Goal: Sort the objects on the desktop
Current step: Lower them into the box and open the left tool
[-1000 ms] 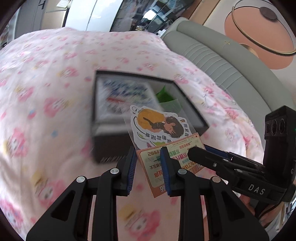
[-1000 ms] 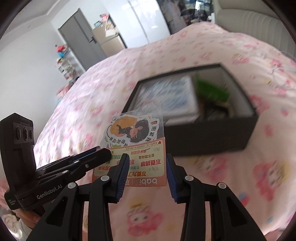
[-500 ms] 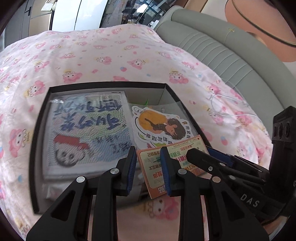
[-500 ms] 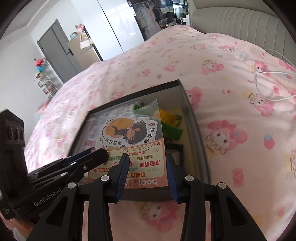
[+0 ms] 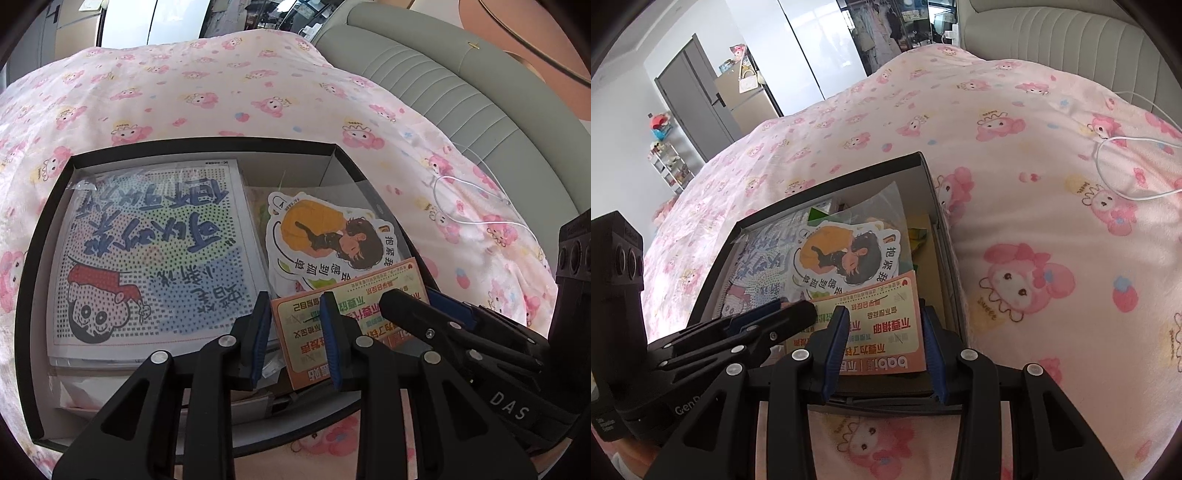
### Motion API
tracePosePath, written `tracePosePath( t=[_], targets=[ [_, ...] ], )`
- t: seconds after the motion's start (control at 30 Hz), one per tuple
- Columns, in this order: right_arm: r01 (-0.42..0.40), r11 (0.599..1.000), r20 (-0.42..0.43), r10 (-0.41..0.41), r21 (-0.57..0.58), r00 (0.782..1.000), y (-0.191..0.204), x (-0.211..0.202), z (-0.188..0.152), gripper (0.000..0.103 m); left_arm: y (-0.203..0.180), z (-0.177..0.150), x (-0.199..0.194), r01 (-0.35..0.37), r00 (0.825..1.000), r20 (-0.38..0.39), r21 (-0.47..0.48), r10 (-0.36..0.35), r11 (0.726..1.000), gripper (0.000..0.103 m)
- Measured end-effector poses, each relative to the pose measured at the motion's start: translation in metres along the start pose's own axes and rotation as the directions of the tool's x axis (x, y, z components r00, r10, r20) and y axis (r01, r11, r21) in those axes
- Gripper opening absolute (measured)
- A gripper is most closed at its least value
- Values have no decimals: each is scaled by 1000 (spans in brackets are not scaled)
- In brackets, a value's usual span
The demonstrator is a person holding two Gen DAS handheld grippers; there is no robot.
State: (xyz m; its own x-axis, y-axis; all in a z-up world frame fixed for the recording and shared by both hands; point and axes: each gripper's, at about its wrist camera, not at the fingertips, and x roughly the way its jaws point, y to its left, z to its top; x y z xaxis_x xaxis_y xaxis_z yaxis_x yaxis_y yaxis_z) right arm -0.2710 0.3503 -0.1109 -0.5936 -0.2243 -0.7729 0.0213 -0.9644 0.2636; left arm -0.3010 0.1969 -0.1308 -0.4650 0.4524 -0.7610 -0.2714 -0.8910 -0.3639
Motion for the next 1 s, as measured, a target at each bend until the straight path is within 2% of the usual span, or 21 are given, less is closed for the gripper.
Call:
tracePosePath(
  t=[0.07,0.23,0.37,0.63,0.83,0.93,1.0],
  targets=[
    [13,1000,3,-13,-3,1000,2,-2,-1,36,1,-1,-5,4,1000,26,-2,-4,1000,31],
    [20,1000,67,-21,13,998,2,-19,-3,40,2,-4,-16,17,996,88,-7,-16,1000,32],
    [47,998,99,-44,-29,994,7,-24,0,40,2,-8,-7,14,998,59,3,-15,1000,32],
    [45,999,26,-44,-29,999,4,-6,-6,40,1,-12,3,-5,1000,30,6,5,1000,30],
    [62,997,34,-61,-42,998,14,-11,-6,40,4,-6,-13,-39,998,54,17,38,999,30],
    [72,996,36,-70,-56,997,28,-18,2,40,10,3,-31,-59,995,83,9,58,998,34],
    [85,994,39,-83,-70,996,39,-22,9,40,15,12,-48,-80,990,114,8,79,997,49]
  ],
)
